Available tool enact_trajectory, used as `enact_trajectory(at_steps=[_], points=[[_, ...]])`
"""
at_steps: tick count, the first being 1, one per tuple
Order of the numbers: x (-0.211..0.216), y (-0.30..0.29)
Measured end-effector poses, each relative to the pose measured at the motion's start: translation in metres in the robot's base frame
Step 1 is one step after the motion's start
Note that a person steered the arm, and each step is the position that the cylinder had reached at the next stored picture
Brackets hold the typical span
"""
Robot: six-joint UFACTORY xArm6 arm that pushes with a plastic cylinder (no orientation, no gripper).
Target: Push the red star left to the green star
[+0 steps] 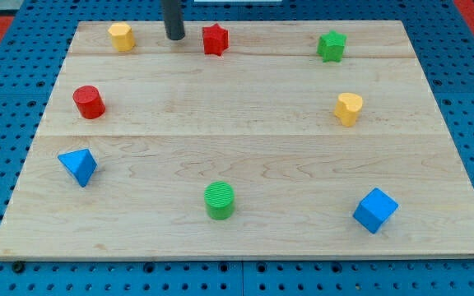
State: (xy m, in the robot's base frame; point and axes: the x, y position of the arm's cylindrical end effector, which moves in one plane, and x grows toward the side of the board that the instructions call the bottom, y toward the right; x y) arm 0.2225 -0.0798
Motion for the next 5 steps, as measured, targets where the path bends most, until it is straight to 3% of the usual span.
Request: enact_trajectory(at_steps=[1, 3, 5], points=[[0.033, 0.061], [0.059, 0.083], [0.046, 0.113]])
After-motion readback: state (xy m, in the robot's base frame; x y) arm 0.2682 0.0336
